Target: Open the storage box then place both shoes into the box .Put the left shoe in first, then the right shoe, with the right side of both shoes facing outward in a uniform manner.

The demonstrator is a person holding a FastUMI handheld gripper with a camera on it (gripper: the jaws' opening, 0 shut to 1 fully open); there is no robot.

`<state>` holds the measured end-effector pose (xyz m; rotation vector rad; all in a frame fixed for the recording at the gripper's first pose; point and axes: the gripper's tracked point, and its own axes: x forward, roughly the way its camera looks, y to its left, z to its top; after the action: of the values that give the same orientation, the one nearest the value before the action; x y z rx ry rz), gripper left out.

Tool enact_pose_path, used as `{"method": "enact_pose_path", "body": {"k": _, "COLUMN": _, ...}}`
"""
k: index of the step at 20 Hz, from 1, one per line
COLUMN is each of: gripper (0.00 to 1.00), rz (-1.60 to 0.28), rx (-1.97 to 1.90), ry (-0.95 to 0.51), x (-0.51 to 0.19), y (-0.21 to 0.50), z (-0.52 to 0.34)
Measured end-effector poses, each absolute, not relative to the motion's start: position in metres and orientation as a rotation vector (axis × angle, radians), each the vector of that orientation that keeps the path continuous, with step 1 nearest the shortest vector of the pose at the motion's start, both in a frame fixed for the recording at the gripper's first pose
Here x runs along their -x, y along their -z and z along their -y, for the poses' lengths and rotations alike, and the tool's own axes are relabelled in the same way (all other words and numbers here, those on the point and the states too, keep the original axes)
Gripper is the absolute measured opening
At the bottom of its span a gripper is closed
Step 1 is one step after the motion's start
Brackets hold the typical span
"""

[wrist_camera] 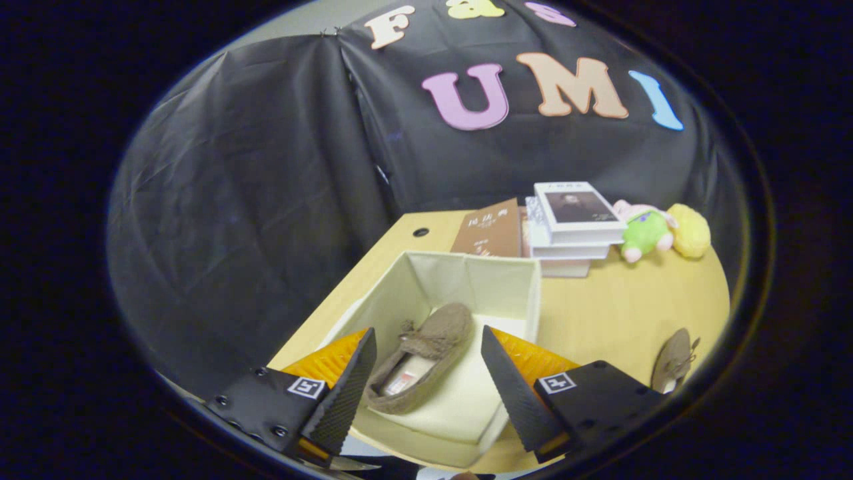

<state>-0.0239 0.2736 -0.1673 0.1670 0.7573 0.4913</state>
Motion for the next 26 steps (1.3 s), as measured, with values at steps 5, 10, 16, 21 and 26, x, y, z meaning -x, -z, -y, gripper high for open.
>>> {"method": "enact_pose_path", "body": {"k": 5, "gripper": 1.00, "rz": -0.709, "rx": -0.131, "ry": -0.362, "x": 0.013, "y": 0.164, "z": -0.179}}
{"method": "enact_pose_path", "body": {"k": 10, "gripper": 1.00, "rz": -0.672, "rx": -0.051, "ry": -0.257, "x": 0.014, "y": 0.169, "z": -0.099}}
{"method": "enact_pose_path", "body": {"k": 16, "gripper": 1.00, "rz": -0.694, "rx": 0.020, "ry": -0.161, "x": 0.024, "y": 0.194, "z": -0.017}}
{"method": "enact_pose_path", "body": {"k": 21, "gripper": 1.00, "rz": -0.753, "rx": 0.091, "ry": -0.085, "x": 0.041, "y": 0.232, "z": 0.048}}
{"method": "enact_pose_path", "body": {"k": 26, "gripper": 1.00, "rz": -0.841, "rx": 0.116, "ry": -0.052, "x": 0.056, "y": 0.276, "z": 0.088}}
